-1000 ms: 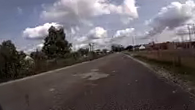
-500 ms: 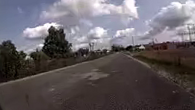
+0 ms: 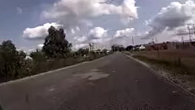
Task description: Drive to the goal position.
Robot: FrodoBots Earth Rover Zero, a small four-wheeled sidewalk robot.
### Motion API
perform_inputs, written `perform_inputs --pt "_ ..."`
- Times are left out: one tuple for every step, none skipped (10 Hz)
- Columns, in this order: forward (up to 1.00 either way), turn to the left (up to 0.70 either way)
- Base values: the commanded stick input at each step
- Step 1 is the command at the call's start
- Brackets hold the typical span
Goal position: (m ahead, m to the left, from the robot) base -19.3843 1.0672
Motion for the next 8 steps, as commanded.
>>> perform_inputs --pt "0.04 0.0" --pt "0.04 0.0" --pt "0.04 0.0" --pt "0.04 0.0" --pt "0.04 0.0" --pt "0.04 0.0" --pt "0.04 0.0" --pt "0.04 0.0"
